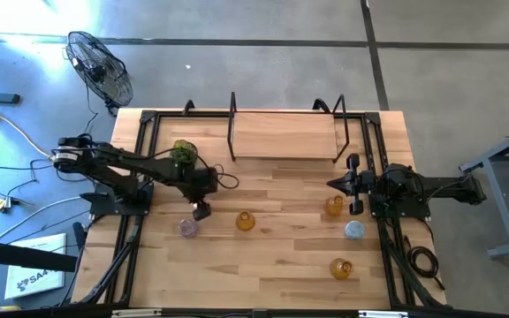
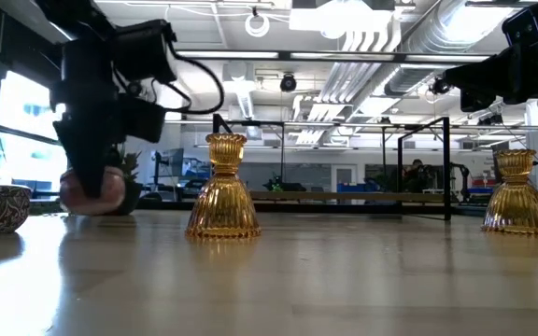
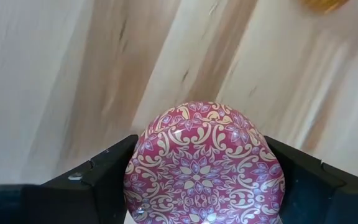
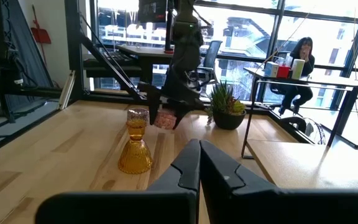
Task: Pick & Place candle stick holders
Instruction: Put the pink patterned scented candle on the shelf
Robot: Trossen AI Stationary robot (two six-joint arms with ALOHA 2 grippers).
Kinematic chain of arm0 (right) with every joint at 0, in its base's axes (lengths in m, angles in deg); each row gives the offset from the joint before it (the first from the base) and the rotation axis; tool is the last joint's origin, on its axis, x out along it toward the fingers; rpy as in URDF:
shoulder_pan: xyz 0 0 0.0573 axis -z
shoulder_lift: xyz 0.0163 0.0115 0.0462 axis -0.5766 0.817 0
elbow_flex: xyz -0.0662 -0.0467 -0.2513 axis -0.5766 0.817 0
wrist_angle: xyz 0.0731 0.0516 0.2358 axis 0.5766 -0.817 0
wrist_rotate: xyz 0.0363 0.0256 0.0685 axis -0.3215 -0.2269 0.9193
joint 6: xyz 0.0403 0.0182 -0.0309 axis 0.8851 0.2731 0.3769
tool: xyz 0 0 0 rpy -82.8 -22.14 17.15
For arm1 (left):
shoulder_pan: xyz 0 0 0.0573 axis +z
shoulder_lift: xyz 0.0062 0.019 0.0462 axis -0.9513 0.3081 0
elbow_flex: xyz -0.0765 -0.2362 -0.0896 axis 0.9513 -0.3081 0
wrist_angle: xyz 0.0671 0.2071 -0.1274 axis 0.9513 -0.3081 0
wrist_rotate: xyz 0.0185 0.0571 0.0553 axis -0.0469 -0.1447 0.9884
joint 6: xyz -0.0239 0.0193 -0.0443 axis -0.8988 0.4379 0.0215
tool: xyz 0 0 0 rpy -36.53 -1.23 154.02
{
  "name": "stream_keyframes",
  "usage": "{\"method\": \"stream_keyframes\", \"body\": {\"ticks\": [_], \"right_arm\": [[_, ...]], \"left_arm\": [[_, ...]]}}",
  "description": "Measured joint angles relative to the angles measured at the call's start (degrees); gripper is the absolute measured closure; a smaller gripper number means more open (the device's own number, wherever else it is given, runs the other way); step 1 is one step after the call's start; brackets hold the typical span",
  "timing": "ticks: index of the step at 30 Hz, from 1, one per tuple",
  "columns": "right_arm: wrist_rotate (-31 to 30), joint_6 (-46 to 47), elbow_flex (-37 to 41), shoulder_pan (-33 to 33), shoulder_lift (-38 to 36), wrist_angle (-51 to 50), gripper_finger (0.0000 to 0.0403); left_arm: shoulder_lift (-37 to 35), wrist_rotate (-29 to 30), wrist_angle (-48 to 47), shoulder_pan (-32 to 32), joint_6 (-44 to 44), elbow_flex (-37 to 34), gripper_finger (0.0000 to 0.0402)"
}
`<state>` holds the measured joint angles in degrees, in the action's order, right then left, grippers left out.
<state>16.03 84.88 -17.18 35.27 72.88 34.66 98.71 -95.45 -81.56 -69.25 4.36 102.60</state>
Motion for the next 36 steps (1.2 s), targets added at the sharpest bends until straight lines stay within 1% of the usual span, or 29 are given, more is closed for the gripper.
{"method": "stream_keyframes", "body": {"ticks": [3,8,12,15,18,21,24,27,29,33,36], "right_arm": [[0.00,0.00,0.02,0.00,-0.02,0.00,0.0402],[-0.02,0.00,0.02,0.02,-0.02,0.00,0.0402],[-0.02,0.00,0.01,0.01,-0.01,0.00,0.0402],[-0.02,0.00,0.01,0.01,-0.02,0.00,0.0402],[-0.01,0.00,0.01,0.02,-0.01,0.00,0.0402],[-0.02,0.00,0.02,0.00,-0.02,0.00,0.0402],[-0.02,0.00,0.00,0.02,-0.02,0.00,0.0402],[0.00,0.00,0.00,0.00,0.00,0.00,0.0402],[-0.02,0.00,0.02,0.00,-0.02,0.00,0.0402],[-0.01,0.00,0.02,0.00,-0.01,0.00,0.0402],[-0.02,0.00,0.01,0.00,-0.02,0.00,0.0402]], "left_arm": [[0.00,-1.71,3.48,2.05,2.04,0.02,0.0106],[0.00,-6.78,9.07,6.64,3.97,0.02,0.0107],[0.00,-14.46,15.73,9.44,4.90,0.02,0.0107],[0.00,-20.01,22.88,10.14,5.08,0.14,0.0107],[0.00,-23.70,28.60,10.49,6.02,2.19,0.0107],[0.18,-24.70,29.55,11.42,8.13,7.10,0.0107],[1.26,-24.55,25.34,13.20,11.60,13.88,0.0107],[3.39,-22.82,15.64,15.35,17.15,23.03,0.0107],[5.35,-19.70,5.90,16.78,21.36,29.75,0.0107],[11.42,-12.67,-9.78,18.94,26.91,43.02,0.0107],[16.74,-8.67,-18.52,20.55,28.96,52.68,0.0107]]}}
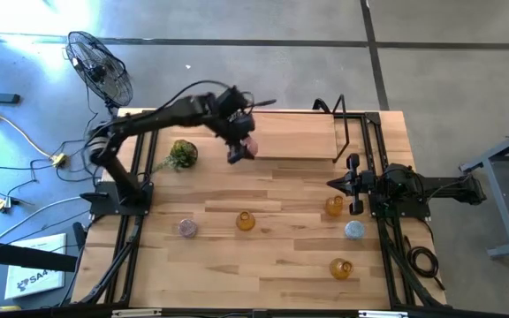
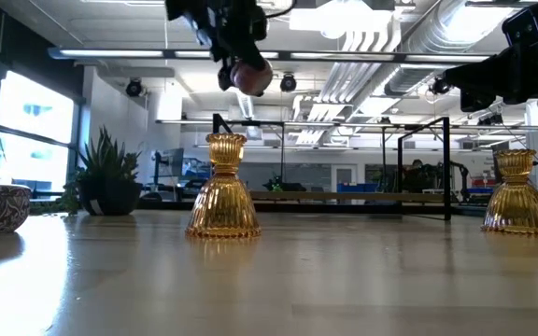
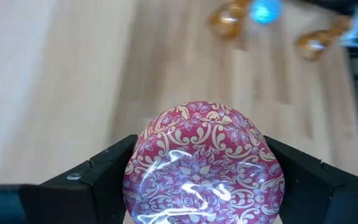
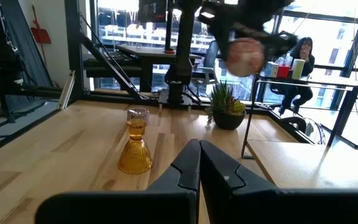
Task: Pick & Place candle stick holders
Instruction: Put the pink patterned scented candle on the shelf
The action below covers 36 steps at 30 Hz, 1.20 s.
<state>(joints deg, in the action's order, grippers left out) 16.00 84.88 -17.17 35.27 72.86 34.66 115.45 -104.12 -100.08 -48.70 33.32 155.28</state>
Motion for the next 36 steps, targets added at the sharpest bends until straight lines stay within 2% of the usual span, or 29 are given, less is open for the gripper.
{"method": "stream_keyframes", "body": {"ticks": [3,7,12,20,28,36], "right_arm": [[0.01,0.00,0.01,0.02,0.00,0.02,0.0402],[0.02,-0.02,0.00,0.00,0.00,0.00,0.0402],[0.02,0.00,-0.01,0.01,0.00,0.00,0.0402],[0.00,0.00,0.01,0.01,0.02,0.00,0.0402],[0.01,0.00,0.00,0.01,0.00,-0.01,0.0402],[0.00,0.00,0.00,0.01,0.00,-0.02,0.0402]], "left_arm": [[5.33,2.66,-7.40,1.29,1.43,7.79,0.0107],[12.20,3.11,-11.71,2.00,3.33,15.88,0.0107],[19.22,5.23,-13.53,2.16,5.47,21.54,0.0108],[22.85,11.89,-17.18,2.14,7.84,22.40,0.0100],[22.86,12.14,-16.41,2.14,7.82,22.00,0.0100],[26.23,11.18,-16.35,2.14,7.89,21.89,0.0100]]}}
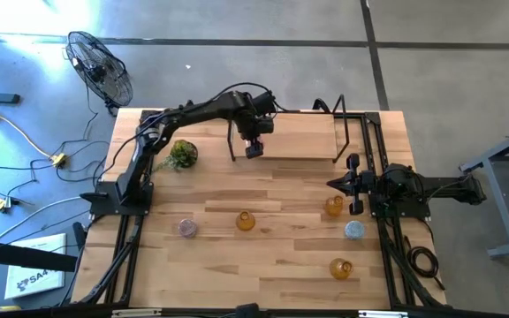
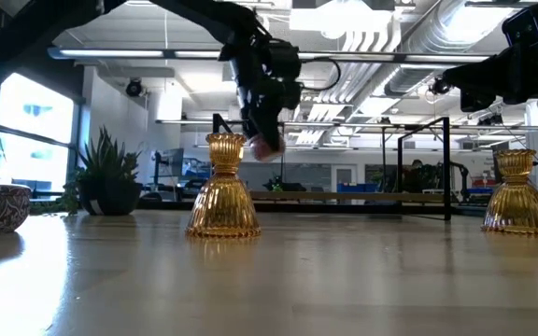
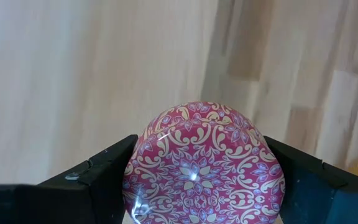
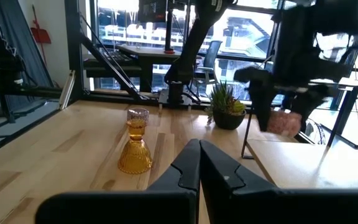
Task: Pick & Place candle stick holders
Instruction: Put the pink patterned scented candle on the shelf
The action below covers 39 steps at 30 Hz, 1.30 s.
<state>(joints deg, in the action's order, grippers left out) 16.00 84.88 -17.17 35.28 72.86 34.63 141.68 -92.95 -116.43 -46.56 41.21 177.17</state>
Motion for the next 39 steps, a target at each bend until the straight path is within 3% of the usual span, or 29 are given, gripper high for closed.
{"method": "stream_keyframes", "body": {"ticks": [27,39], "right_arm": [[-0.21,0.00,0.01,-0.01,0.42,0.00,0.0402],[-0.20,-0.01,0.01,0.00,0.42,0.02,0.0402]], "left_arm": [[4.28,6.15,-0.07,1.06,1.85,-0.25,0.0099],[4.44,4.58,0.82,1.87,1.42,-1.31,0.0091]]}}
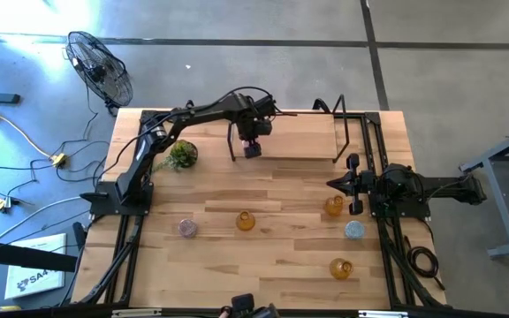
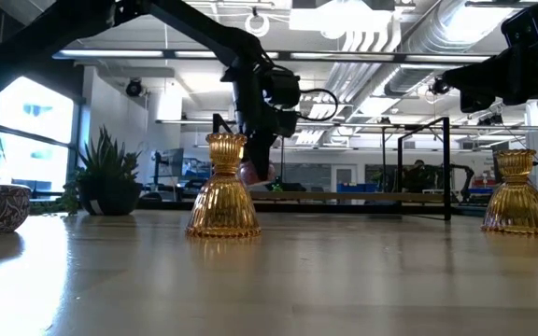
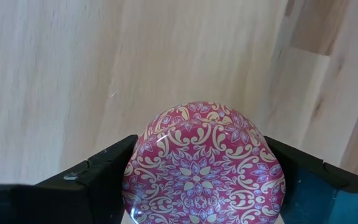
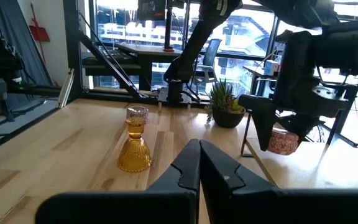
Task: Pick & Place candle stick holders
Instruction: Put the pink patterned scented candle on the shelf
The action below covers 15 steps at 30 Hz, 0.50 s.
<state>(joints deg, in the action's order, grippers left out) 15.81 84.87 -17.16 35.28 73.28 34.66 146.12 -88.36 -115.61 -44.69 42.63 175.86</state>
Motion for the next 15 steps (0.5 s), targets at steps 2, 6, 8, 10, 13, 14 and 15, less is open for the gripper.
{"method": "stream_keyframes", "body": {"ticks": [2,6,8,10,13,14,15], "right_arm": [[0.02,-0.01,-0.02,-0.01,0.02,0.00,0.0402],[0.02,0.01,-0.02,-0.01,0.00,0.00,0.0402],[0.01,-0.01,-0.01,-0.01,0.00,0.00,0.0402],[0.02,0.01,0.00,-0.01,0.01,0.00,0.0402],[0.02,0.01,-0.02,-0.01,0.00,0.00,0.0402],[0.02,0.01,-0.02,0.01,0.00,0.00,0.0402],[0.02,0.00,0.00,0.00,0.02,0.00,0.0402]], "left_arm": [[0.00,-0.03,-0.07,-0.01,0.00,0.00,0.0086],[0.00,-0.02,0.01,0.01,-0.26,0.00,0.0083],[0.00,-0.01,0.05,0.01,-0.67,0.00,0.0082],[0.00,0.01,0.19,0.01,-1.28,0.00,0.0082],[0.00,0.01,0.27,0.01,-1.31,0.00,0.0082],[0.00,0.01,0.34,0.01,-1.31,0.00,0.0082],[0.00,0.02,0.33,0.01,-1.31,0.00,0.0082]]}}
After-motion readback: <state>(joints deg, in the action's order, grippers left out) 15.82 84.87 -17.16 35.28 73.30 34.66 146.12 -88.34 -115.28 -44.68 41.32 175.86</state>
